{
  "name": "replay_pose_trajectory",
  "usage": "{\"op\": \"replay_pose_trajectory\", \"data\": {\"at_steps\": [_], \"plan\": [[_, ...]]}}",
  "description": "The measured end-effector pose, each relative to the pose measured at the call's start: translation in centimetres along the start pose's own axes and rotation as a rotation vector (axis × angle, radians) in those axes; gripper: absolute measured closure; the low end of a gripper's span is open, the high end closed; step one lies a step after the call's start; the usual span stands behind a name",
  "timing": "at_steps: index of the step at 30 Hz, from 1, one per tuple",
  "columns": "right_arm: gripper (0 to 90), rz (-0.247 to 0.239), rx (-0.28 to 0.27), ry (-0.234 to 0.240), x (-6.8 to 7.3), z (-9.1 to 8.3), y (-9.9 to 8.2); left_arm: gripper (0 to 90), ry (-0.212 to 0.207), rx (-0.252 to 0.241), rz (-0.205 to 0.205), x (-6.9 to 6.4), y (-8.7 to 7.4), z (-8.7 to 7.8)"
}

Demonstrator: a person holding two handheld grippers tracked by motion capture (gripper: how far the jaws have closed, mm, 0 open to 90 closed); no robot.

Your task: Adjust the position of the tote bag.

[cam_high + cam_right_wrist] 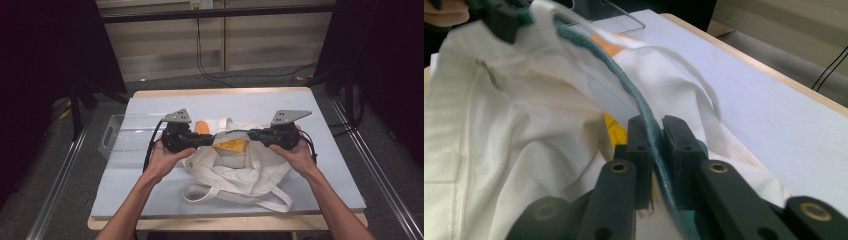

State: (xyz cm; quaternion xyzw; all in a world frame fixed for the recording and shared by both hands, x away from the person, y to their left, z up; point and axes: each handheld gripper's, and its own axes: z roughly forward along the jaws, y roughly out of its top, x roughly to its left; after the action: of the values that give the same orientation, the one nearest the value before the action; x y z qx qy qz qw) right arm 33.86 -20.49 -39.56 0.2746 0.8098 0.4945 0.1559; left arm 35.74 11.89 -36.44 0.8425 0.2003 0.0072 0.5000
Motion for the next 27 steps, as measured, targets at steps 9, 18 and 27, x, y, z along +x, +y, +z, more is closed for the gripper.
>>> {"op": "replay_pose_trajectory", "data": {"at_steps": [9,18,27], "plan": [[86.6,0.038,0.016,0.050,-1.8,0.8,2.2,55.2,0.044,0.073,0.040,0.1,1.9,1.1],[81.9,0.049,0.012,0.045,-2.7,1.3,3.3,80.9,0.082,0.112,0.021,2.2,2.7,2.4],[49.6,0.034,-0.016,-0.003,-1.8,-0.7,2.6,82.3,0.103,0.128,-0.039,4.0,3.0,2.2]]}}
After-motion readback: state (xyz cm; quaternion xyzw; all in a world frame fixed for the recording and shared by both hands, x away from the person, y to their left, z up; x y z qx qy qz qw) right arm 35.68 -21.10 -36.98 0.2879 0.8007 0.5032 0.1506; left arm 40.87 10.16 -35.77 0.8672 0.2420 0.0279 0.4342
